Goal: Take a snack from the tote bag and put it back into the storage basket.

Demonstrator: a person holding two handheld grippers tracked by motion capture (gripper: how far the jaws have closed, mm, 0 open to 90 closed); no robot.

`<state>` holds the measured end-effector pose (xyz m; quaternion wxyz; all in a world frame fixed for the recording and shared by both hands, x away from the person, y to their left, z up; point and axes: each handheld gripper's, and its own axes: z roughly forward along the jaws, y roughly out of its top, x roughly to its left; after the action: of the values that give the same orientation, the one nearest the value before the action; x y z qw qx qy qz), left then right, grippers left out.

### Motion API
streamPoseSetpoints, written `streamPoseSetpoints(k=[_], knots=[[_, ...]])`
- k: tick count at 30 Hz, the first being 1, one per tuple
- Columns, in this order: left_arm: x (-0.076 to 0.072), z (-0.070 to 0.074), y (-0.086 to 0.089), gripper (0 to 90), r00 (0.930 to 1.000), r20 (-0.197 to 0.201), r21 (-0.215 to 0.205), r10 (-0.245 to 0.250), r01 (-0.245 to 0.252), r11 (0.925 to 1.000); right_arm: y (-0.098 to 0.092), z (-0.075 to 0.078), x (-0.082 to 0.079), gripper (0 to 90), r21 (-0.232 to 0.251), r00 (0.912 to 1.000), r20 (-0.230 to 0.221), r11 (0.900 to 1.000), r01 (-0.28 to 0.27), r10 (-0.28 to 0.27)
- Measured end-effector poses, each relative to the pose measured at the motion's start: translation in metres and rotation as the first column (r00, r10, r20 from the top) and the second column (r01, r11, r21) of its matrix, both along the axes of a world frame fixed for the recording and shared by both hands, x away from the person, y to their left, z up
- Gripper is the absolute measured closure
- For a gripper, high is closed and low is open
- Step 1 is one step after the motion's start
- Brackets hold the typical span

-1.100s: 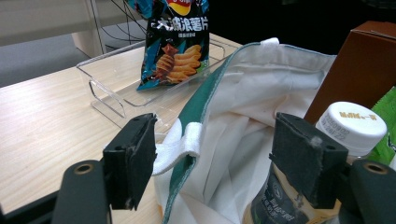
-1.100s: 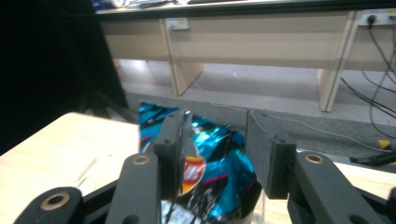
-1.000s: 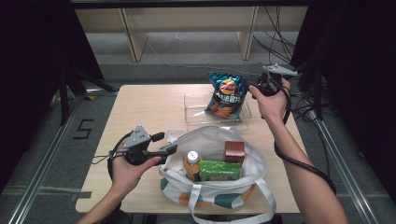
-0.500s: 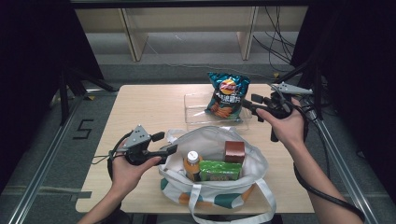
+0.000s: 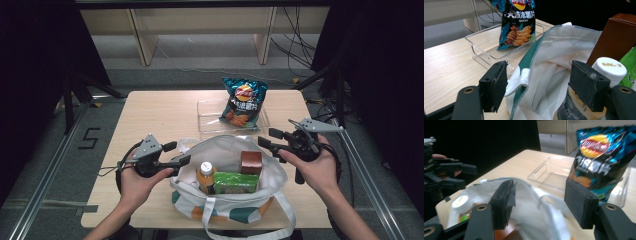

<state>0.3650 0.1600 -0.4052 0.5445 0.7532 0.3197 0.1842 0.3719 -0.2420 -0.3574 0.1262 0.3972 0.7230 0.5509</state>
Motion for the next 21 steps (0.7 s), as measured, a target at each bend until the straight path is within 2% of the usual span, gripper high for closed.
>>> streamPoseSetpoints(k=[2,5,6,7,8,10,12,13,14,17,18,21], knots=[[-0.001,0.0,0.0,29.8,1.0,-0.001,-0.002,0.001,-0.001,1.0,0.003,-0.003,-0.006,38.6,-0.004,0.9999,0.015,1.0,-0.007,0.007],[-0.001,0.0,0.0,29.8,1.0,-0.001,-0.004,0.003,-0.003,1.0,0.009,-0.006,-0.017,35.6,0.001,1.0,0.007,1.0,0.003,-0.003],[-0.001,0.0,0.0,29.8,1.0,-0.003,-0.005,0.005,-0.005,1.0,0.013,-0.005,-0.022,34.7,0.004,0.9999,-0.009,1.0,0.009,-0.008],[-0.001,0.0,0.0,29.8,1.0,-0.003,-0.005,0.004,-0.004,1.0,0.015,-0.006,-0.025,34.0,-0.014,1.0,0.001,1.0,0.003,-0.003],[-0.001,0.001,0.001,29.8,1.0,-0.002,-0.003,0.005,-0.005,1.0,0.018,-0.007,-0.028,33.0,-0.012,1.0,0.007,1.0,0.005,-0.005],[-0.001,0.001,0.001,29.7,1.0,-0.001,-0.005,0.003,-0.003,1.0,0.024,-0.007,-0.035,31.8,-0.012,0.9999,-0.008,1.0,0.007,-0.007],[-0.001,0.001,0.001,29.7,1.0,0.0,-0.003,0.002,-0.002,1.0,0.026,-0.008,-0.037,30.2,-0.03,0.9996,0.027,1.0,0.006,-0.005],[-0.001,0.001,0.0,29.7,1.0,0.001,-0.012,-0.003,0.003,0.9999,0.029,-0.008,-0.04,29.3,-0.01,0.9999,0.002,1.0,0.014,-0.014],[-0.001,0.001,0.0,29.7,1.0,0.001,-0.01,-0.002,0.002,0.9999,0.03,-0.009,-0.04,28.8,-0.023,0.9997,0.015,0.999,0.021,-0.021],[-0.001,0.001,0.0,29.7,1.0,0.001,-0.01,-0.002,0.002,0.9999,0.036,-0.013,-0.046,26.4,-0.02,0.9991,-0.004,0.999,0.043,-0.043],[-0.001,0.001,0.001,29.7,1.0,0.0,-0.004,0.002,-0.002,1.0,0.036,-0.014,-0.045,24.6,-0.029,0.9993,0.006,0.999,0.036,-0.036],[0.0,0.001,0.0,29.7,1.0,-0.002,-0.005,0.003,-0.003,1.0,0.04,-0.016,-0.049,22.5,-0.035,0.9989,0.0,0.998,0.047,-0.047]])
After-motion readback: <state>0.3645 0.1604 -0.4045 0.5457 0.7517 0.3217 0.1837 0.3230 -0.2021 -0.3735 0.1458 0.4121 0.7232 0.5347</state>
